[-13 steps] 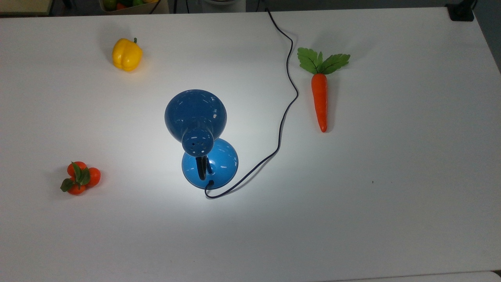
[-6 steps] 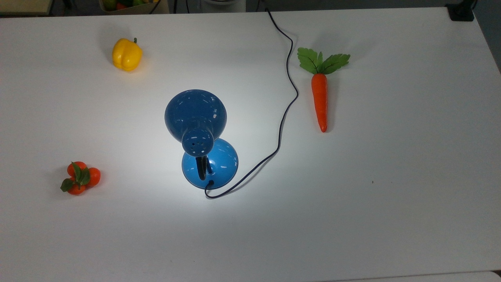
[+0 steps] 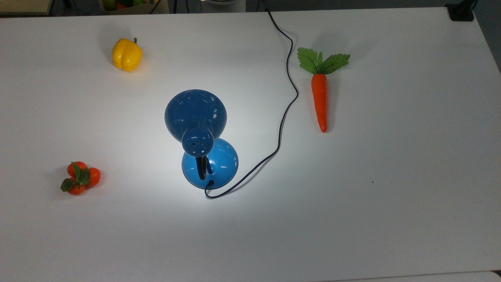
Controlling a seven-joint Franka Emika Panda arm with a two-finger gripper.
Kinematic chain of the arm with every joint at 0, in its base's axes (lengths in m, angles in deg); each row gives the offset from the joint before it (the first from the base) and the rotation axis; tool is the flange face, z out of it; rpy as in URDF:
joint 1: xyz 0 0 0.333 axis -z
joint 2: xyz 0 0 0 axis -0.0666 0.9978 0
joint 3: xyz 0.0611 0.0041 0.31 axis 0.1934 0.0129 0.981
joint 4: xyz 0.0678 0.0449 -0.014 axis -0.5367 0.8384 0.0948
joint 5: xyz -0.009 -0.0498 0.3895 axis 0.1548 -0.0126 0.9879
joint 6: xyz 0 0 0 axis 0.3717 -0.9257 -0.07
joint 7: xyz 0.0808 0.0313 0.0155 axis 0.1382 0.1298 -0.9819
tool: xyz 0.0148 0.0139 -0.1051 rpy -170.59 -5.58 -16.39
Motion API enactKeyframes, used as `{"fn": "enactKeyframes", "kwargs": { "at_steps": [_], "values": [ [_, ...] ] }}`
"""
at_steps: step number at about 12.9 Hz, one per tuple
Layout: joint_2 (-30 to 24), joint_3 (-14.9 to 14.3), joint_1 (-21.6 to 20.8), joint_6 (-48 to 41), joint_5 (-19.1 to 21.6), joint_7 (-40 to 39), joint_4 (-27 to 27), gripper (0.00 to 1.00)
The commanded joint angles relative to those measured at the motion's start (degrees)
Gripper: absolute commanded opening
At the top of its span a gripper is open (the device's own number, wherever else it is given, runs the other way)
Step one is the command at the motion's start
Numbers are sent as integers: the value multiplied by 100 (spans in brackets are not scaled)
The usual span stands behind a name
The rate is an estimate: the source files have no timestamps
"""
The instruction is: Turn off lamp
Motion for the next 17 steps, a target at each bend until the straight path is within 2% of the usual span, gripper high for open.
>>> {"fn": "enactKeyframes", "kwargs": {
  "at_steps": [1,2,3,4,11,14,17],
  "values": [
    [-5,-19,-6,278,100,-113,29,60],
    [-5,-19,-15,278,100,-174,29,43],
    [-5,-19,-6,270,109,-236,29,18],
    [-5,-19,-6,278,109,-254,37,0],
    [4,-28,29,691,118,-298,231,0],
    [118,-36,21,1453,118,-289,599,0],
    [276,-28,-6,2428,109,-289,1195,0]
  ]
}}
